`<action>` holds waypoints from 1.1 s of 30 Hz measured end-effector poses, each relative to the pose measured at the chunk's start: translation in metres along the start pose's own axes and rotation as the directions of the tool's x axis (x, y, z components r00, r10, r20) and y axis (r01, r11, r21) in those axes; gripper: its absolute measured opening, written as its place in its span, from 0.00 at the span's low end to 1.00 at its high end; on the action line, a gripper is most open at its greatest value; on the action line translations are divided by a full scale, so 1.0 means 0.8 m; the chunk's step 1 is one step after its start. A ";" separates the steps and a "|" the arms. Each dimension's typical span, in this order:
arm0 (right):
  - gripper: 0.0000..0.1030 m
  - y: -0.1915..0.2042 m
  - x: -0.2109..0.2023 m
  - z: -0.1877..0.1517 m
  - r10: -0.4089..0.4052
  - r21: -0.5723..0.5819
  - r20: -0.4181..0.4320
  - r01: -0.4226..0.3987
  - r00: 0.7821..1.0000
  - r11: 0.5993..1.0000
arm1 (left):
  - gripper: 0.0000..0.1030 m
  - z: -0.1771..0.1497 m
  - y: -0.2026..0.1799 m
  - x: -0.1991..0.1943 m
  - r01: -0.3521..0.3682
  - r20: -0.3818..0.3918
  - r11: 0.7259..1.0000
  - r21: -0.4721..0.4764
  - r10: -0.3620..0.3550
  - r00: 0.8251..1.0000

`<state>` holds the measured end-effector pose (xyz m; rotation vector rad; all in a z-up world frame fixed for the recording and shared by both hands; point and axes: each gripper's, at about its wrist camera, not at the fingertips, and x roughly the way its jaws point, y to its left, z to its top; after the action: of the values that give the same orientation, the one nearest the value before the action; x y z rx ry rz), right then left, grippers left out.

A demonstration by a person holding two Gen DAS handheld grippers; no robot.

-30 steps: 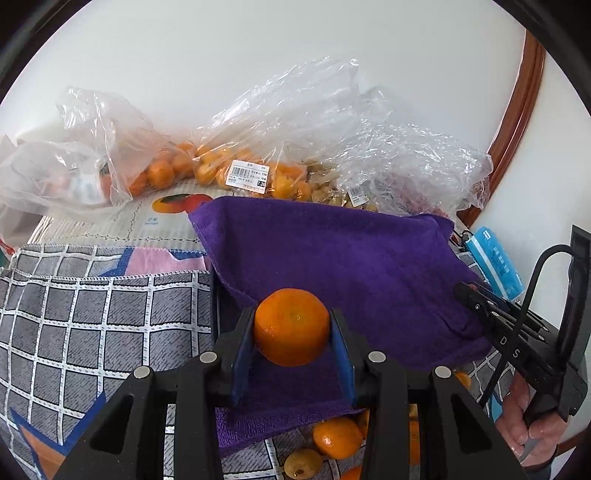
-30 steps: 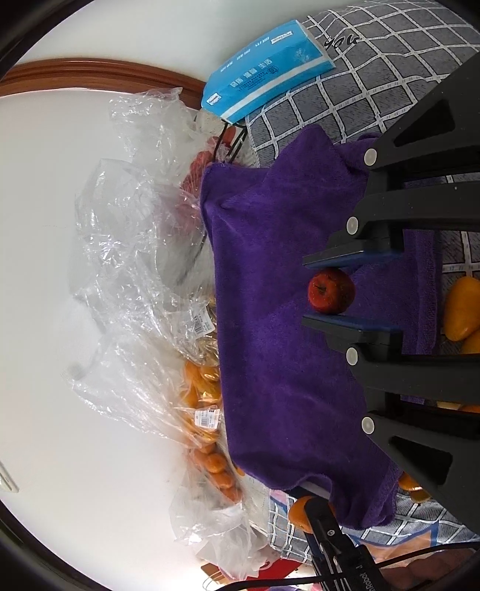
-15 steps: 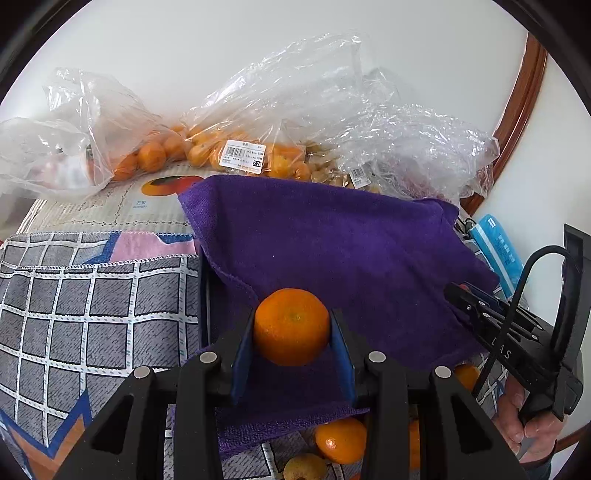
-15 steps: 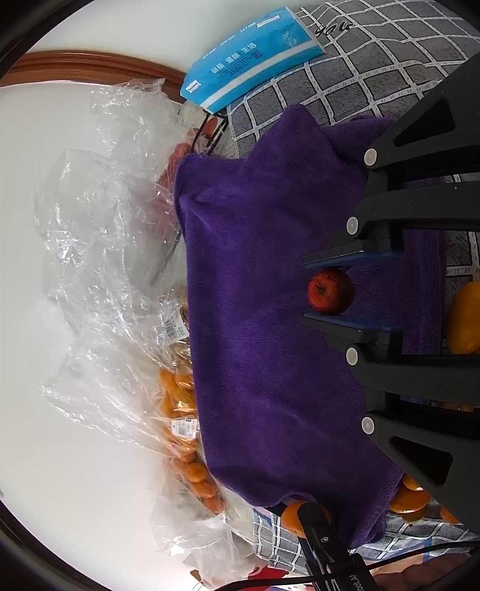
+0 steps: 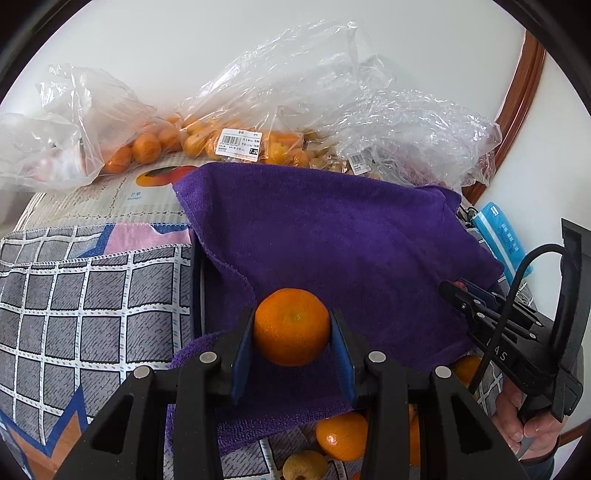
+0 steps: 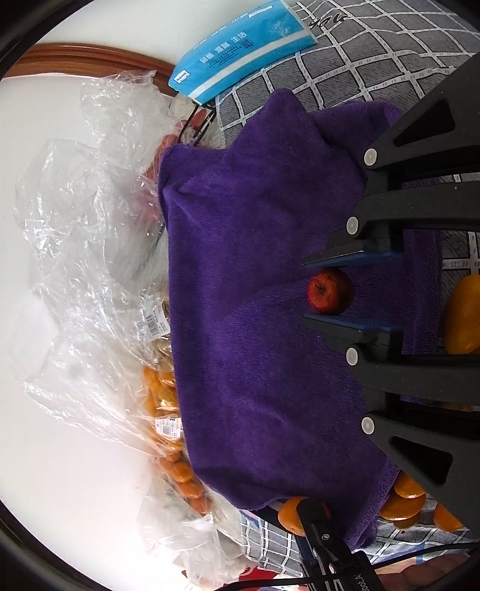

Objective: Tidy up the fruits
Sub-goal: 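Carry the red apple with the right gripper while the left carries the mandarin onto the towel, then open the right gripper releasing the apple while the left releases the mandarin on the towel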

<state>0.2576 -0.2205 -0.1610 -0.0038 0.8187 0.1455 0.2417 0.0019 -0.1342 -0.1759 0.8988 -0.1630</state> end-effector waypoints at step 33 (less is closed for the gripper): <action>0.63 0.014 -0.042 -0.009 -0.086 -0.033 0.130 0.091 0.988 0.995 | 0.45 0.002 -0.002 -0.028 0.009 0.069 0.999 -0.041 -0.006 0.998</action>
<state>0.2283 -0.2139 -0.1406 -0.0667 0.6861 0.0772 0.2295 0.0055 -0.1160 -0.2221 0.8338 -0.1445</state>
